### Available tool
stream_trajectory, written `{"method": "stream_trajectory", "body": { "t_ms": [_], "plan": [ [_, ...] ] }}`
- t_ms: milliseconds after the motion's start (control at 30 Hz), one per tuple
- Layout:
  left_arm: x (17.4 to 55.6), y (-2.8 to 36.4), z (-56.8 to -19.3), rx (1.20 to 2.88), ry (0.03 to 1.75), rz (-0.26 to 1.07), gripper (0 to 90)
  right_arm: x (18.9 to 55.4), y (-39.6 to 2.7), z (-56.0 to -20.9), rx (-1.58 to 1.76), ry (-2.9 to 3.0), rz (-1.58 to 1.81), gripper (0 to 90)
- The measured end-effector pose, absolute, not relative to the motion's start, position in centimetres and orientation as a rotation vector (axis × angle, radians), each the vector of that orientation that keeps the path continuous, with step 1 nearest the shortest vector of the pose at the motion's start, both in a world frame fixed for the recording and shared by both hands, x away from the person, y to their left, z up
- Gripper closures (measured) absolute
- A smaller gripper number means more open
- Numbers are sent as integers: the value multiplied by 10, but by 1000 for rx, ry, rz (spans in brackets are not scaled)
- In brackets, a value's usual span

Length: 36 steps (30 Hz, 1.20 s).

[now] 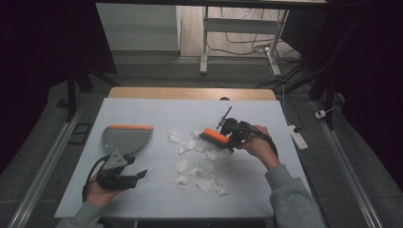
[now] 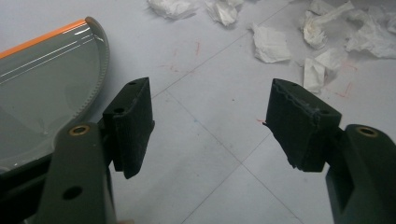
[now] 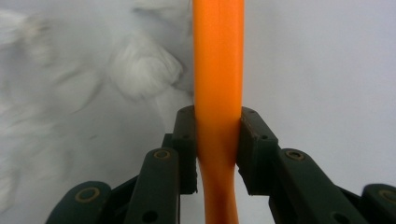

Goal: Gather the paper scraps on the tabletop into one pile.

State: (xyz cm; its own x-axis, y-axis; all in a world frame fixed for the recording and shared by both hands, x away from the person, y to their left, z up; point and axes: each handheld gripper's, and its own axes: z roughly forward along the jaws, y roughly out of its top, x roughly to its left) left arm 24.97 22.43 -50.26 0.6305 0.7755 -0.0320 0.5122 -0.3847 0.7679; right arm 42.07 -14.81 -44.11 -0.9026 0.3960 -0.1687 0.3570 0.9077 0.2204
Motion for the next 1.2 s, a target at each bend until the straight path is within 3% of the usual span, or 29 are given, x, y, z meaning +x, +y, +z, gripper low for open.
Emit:
{"method": "stream_trajectory", "body": {
  "t_ms": [200, 433, 933, 1200],
  "plan": [
    [249, 224, -502, 2071, 1004, 433, 331, 416, -153, -429, 584, 2853, 414, 708],
    [248, 226, -502, 2068, 1010, 433, 334, 435, -155, -420, 659, 2742, 467, 708],
    [248, 230, -505, 2066, 1024, 423, 340, 494, -108, -446, 553, 2749, 275, 708],
    [248, 230, -507, 2064, 1024, 421, 344, 475, -92, -449, 353, 2803, 191, 710]
  ]
}}
